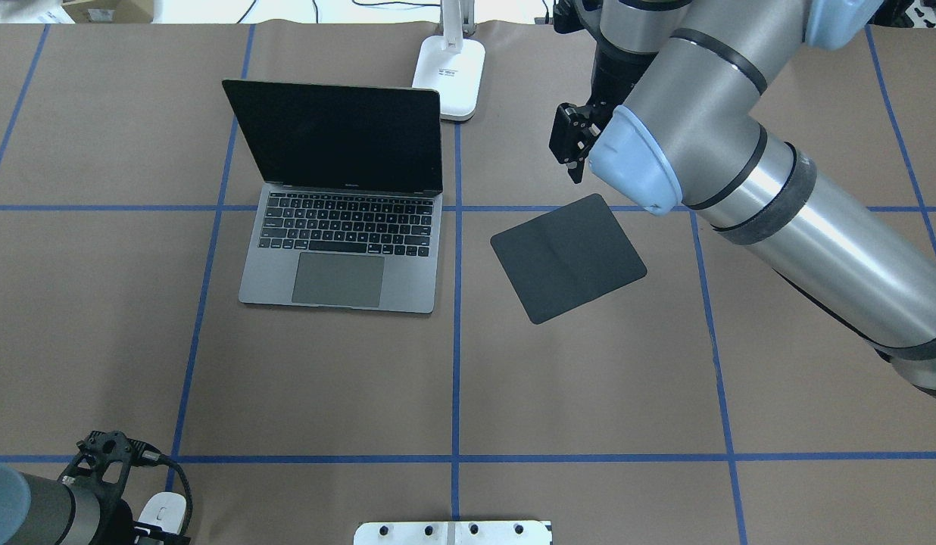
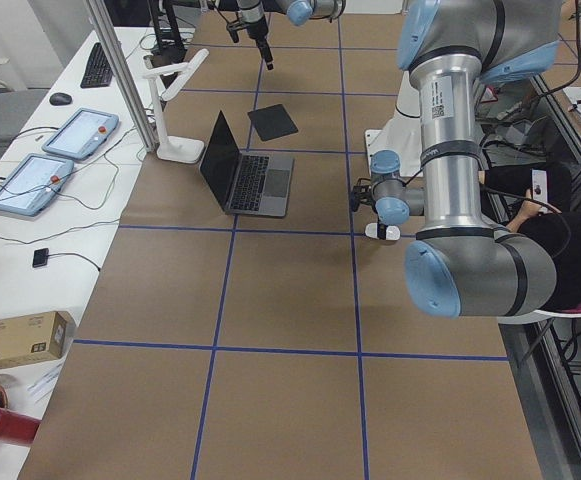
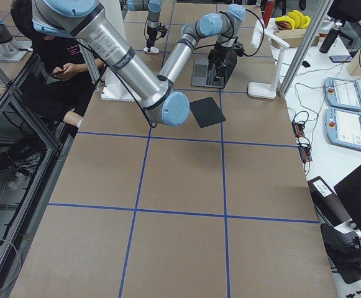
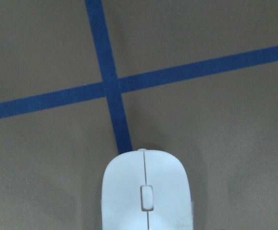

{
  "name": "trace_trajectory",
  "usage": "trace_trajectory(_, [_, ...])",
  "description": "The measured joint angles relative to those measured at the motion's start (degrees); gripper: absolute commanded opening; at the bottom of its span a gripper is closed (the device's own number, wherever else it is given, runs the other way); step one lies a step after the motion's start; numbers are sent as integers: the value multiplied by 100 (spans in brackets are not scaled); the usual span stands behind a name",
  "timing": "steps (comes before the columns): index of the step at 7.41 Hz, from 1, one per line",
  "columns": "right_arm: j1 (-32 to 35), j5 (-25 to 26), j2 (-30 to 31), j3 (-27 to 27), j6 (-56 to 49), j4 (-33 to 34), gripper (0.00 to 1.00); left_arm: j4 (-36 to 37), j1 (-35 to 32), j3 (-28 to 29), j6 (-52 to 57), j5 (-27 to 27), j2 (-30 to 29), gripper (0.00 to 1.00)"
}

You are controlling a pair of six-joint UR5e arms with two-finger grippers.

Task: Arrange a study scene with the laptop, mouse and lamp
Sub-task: 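Grasp the white mouse with the left gripper while the right gripper rises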

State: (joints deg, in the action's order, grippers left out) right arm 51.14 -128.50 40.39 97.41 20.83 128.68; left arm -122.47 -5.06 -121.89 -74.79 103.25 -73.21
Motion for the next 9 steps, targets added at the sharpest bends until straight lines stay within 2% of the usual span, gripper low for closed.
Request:
trace_trajectory(3, [-20,54,6,20,0,-1,100,-4,3,50,0,11,-58,80])
trace_trajectory(8, [-42,122,4,32,0,-1,100,-6,-23,186,-9,11,-258,64])
trace_trajectory(9, [-42,123,4,32,0,-3,100,-6,-27,188,-10,12,-261,63])
